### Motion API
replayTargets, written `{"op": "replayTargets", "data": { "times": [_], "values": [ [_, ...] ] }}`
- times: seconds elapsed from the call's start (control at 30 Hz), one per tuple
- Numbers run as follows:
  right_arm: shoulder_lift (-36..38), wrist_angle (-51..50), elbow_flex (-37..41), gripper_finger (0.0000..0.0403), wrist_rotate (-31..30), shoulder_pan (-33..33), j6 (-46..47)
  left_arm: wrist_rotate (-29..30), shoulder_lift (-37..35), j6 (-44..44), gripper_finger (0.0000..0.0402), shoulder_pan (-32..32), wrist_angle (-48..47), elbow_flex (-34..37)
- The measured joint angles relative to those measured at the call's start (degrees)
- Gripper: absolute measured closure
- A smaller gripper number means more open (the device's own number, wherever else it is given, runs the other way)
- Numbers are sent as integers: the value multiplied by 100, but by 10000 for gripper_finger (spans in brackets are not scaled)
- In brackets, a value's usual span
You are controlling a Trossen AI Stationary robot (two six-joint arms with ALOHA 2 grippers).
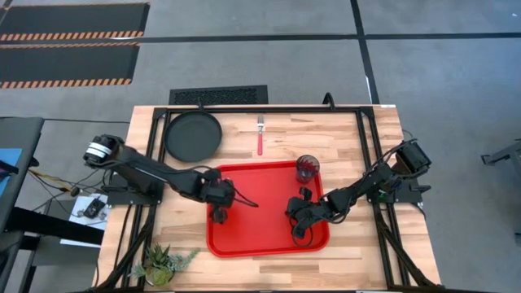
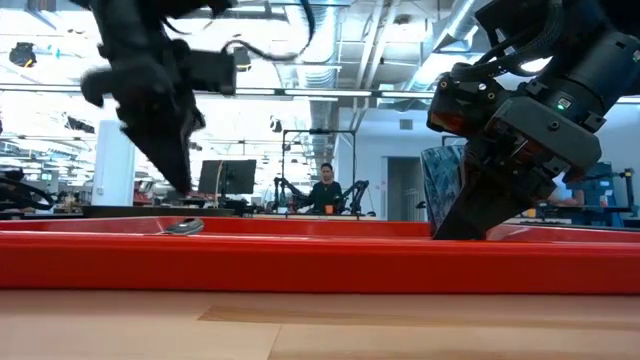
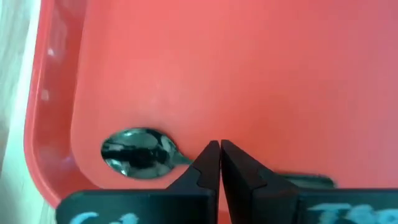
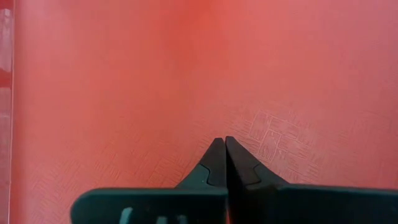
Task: Pick and place plate/cup/fork/spoon on tray
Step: Adjust the red serving tray on the table
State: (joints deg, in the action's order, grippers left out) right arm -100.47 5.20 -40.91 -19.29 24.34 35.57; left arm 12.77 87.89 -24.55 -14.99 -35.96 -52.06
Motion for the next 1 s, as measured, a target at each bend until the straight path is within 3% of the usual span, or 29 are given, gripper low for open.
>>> {"op": "replayTargets", "data": {
  "times": [0.3,0.57,1.0],
  "values": [
    [0,2,0,398,0,-9,-1,538,-239,-96,401,-32,-239,4],
    [2,3,0,398,0,-7,-2,-66,-566,-311,401,-206,140,656],
    [2,45,0,398,-2,-7,155,72,-1093,-923,401,-668,-150,984]
  ]
}}
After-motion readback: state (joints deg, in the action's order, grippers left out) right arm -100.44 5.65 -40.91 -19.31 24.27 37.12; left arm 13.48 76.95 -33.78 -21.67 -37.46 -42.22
